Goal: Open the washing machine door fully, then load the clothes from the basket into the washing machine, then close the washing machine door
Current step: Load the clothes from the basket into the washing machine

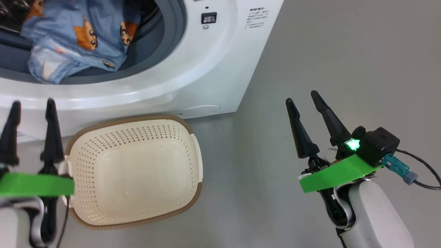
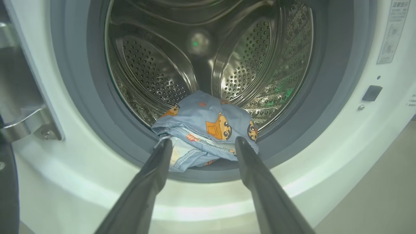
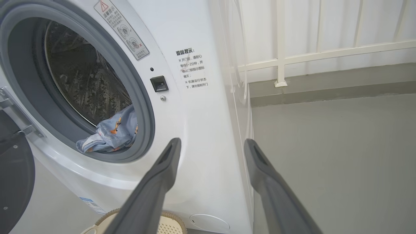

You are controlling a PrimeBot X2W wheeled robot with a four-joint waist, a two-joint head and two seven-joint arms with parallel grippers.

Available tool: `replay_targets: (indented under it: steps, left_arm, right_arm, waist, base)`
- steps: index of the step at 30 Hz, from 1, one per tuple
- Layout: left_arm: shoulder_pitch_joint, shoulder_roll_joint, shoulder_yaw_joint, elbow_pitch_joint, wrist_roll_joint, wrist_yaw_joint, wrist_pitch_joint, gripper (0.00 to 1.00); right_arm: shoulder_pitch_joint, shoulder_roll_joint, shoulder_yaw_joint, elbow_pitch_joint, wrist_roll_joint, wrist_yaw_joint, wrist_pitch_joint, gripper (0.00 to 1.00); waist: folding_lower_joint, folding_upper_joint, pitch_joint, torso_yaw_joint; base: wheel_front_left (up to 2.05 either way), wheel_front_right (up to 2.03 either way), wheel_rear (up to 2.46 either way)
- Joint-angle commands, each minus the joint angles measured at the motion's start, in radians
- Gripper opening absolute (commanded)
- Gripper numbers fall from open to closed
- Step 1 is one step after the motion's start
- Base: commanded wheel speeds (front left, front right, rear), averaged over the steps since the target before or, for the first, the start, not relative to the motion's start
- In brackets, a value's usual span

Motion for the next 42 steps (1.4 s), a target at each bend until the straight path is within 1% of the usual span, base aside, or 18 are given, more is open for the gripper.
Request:
replay_targets:
  steps: [1,6,8,11,20,27,34,35,42]
  left_arm:
    - [0.035,0.017,0.052,-0.047,0.011,0.002,-0.005,1.00]
    - [0.123,-0.028,0.087,-0.105,0.036,0.005,-0.005,1.00]
    - [0.143,-0.050,0.093,-0.116,0.039,0.004,-0.005,1.00]
    - [0.155,-0.068,0.098,-0.123,0.047,0.003,-0.005,1.00]
    - [0.155,-0.087,0.107,-0.119,0.052,-0.001,-0.005,1.00]
    - [0.125,-0.073,0.076,-0.063,0.038,-0.002,-0.005,1.00]
    - [0.019,-0.024,0.014,0.026,0.028,-0.003,0.000,1.00]
    - [0.019,-0.024,0.014,0.026,0.028,-0.003,0.000,1.00]
    - [-0.131,0.030,-0.054,0.170,0.001,-0.003,0.022,1.00]
  right_arm:
    - [0.017,0.004,0.016,-0.021,-0.008,0.002,-0.005,1.00]
    - [0.025,-0.005,0.007,-0.023,-0.006,0.002,-0.005,1.00]
    - [0.028,-0.008,0.003,-0.025,-0.007,0.002,-0.005,1.00]
    - [0.030,-0.011,0.002,-0.028,-0.009,0.002,-0.005,1.00]
    - [0.032,-0.019,0.006,-0.028,-0.010,0.002,-0.005,1.00]
    - [0.033,-0.018,0.008,-0.030,-0.011,0.002,-0.005,1.00]
    - [0.031,-0.015,0.010,-0.031,-0.012,0.002,-0.005,1.00]
    - [0.031,-0.015,0.010,-0.031,-0.012,0.002,-0.005,1.00]
    - [0.025,-0.011,0.019,-0.031,-0.010,0.002,-0.005,1.00]
  waist:
    - [0.0000,0.0000,-0.007,0.004]
    - [0.0000,0.0000,-0.019,0.012]
    - [0.0000,0.0000,-0.022,0.016]
    - [0.0000,0.0000,-0.026,0.021]
    - [0.0000,0.0000,-0.031,0.026]
    - [0.0000,0.0000,-0.025,0.022]
    - [0.0000,0.0000,-0.016,0.011]
    - [0.0000,0.0000,-0.016,0.011]
    - [0.0000,0.0000,-0.003,-0.013]
  base:
    - [0.00,0.00,0.00]
    - [0.00,0.00,0.00]
    - [0.00,0.00,0.00]
    - [0.00,0.00,0.00]
    - [0.00,0.00,0.00]
    - [0.00,0.00,0.00]
    - [0.00,0.00,0.00]
    - [0.00,0.00,0.00]
    - [0.00,0.00,0.00]
